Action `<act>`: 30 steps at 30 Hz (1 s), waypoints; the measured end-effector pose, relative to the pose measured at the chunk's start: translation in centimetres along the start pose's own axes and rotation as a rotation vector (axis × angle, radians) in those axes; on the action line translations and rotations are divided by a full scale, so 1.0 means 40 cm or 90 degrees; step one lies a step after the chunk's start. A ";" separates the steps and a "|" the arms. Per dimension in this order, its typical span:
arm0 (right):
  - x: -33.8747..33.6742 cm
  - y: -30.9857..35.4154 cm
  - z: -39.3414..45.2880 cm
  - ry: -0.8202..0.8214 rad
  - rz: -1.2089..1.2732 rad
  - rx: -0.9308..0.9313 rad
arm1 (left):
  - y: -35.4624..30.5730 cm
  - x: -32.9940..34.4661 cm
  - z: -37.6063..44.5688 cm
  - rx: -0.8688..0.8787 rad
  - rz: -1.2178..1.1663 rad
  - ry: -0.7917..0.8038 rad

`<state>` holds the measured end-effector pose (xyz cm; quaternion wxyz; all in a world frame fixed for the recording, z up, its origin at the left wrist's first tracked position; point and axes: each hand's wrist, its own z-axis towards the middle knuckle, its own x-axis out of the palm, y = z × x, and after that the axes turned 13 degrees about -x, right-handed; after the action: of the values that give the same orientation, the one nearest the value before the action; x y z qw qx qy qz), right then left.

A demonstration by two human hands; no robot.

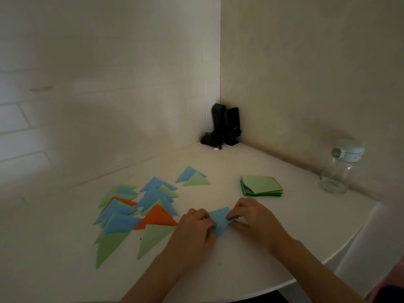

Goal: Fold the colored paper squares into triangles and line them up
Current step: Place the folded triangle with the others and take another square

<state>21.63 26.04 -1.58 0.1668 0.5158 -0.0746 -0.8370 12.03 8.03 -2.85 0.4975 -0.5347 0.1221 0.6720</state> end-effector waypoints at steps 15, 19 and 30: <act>0.038 0.005 -0.029 -0.051 0.000 0.137 | 0.048 0.024 -0.018 -0.062 -0.017 -0.124; 0.040 0.023 -0.021 -0.039 0.023 0.213 | 0.026 0.037 -0.016 -0.143 -0.016 -0.148; 0.064 0.044 0.008 -0.024 -0.085 0.311 | -0.024 0.059 -0.002 -0.278 -0.009 -0.178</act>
<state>20.64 23.48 -3.04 -0.0195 0.5289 -0.2435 -0.8127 13.00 9.71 -4.52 0.3867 -0.5321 -0.0997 0.7466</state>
